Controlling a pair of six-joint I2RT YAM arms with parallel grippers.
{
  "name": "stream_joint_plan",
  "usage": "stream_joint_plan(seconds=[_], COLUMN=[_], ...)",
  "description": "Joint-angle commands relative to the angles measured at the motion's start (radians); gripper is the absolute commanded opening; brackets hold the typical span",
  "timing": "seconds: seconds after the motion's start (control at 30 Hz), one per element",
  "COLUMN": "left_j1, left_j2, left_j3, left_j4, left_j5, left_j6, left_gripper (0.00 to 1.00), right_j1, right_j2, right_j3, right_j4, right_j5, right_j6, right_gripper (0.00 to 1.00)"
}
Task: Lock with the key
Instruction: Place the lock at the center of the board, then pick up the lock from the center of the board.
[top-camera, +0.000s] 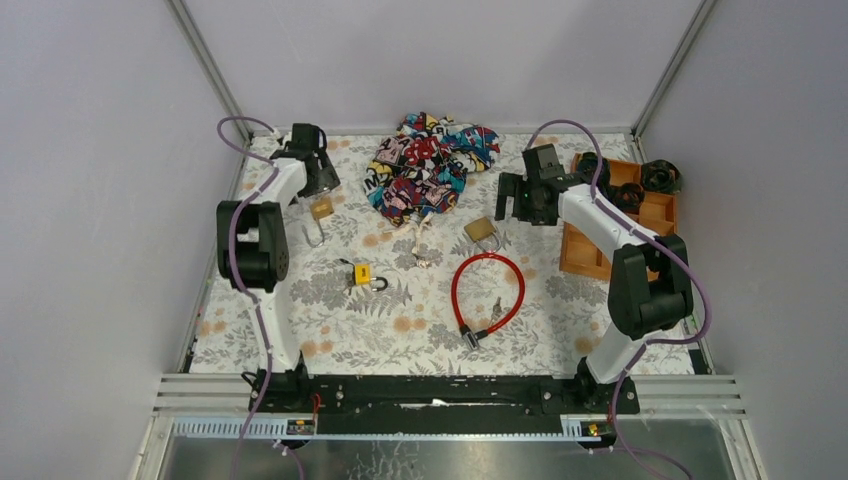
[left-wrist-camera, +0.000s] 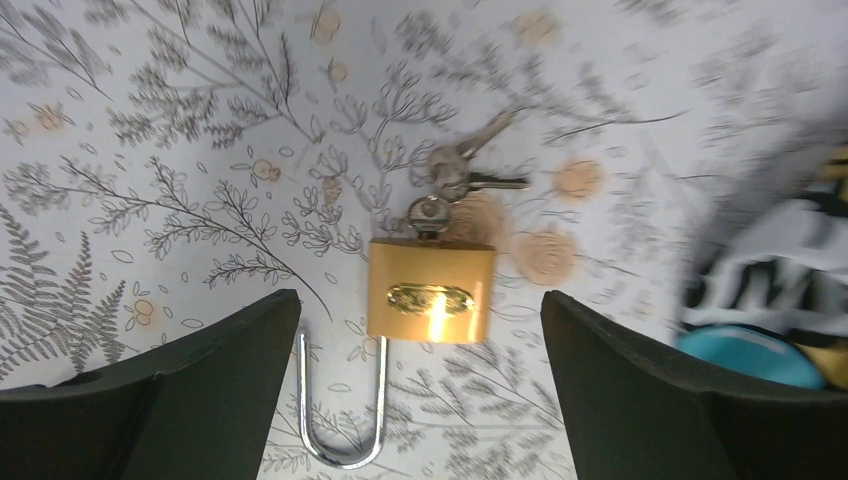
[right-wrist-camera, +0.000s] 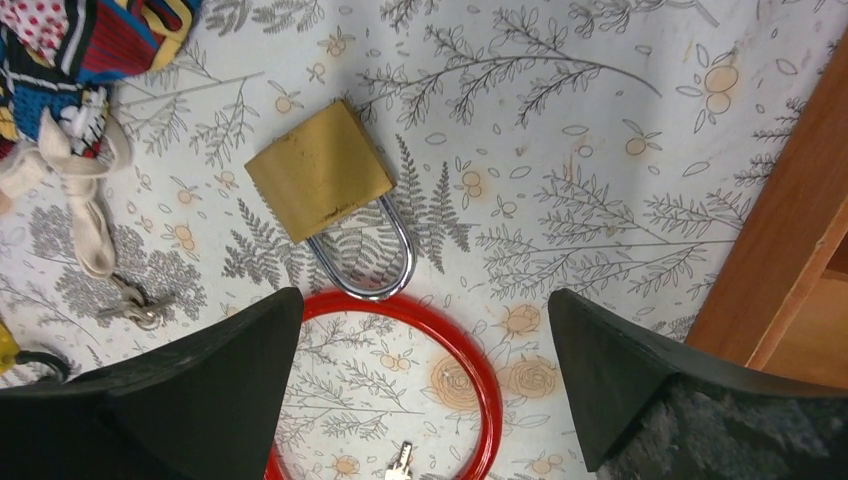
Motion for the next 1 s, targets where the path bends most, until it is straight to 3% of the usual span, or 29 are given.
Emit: stream_joint_plan(seconds=[0.0, 0.27, 0.43, 0.57, 0.77, 0.87, 0.97], left_j1=[0.02, 0.02, 0.021, 0.021, 0.019, 0.018, 0.019], left_j2=[0.066, 0.098, 0.129, 0.147, 0.153, 0.166, 0.165], left_j3=[0.081, -0.024, -0.036, -0.026, -0.055, -0.058, -0.07], left_j4=[-0.085, -0.004, 0.012, 0.029, 0.044, 0.051, 0.077], left_j5=[-0.044, -0.017, 0.053, 0.064, 0.078, 0.092, 0.154], left_j6=[0.005, -0.001, -0.007, 0.013, 0.039, 0.05, 0.08], left_gripper=[0.99, 0.98, 0.92, 0.8, 0.77, 0.61, 0.13], right_j1=[0.032, 0.034, 0.034, 0.034, 0.034, 0.034, 0.034], right_j2=[-0.02, -0.025, -0.031, -0.034, -0.033, -0.035, -0.045], right_j3=[0.039, 0.022, 0.032, 0.038, 0.042, 0.046, 0.051], right_j4=[-0.073, -0.075, -0.079, -0.083, -0.08, -0.079, -0.083], right_j5=[0.043, 0.034, 0.044, 0.052, 0.053, 0.054, 0.066], right_j6=[-0.031, -0.03, -0.038, -0.045, -0.055, -0.06, -0.065], right_gripper=[1.0, 1.0, 1.0, 1.0, 1.0, 1.0, 1.0])
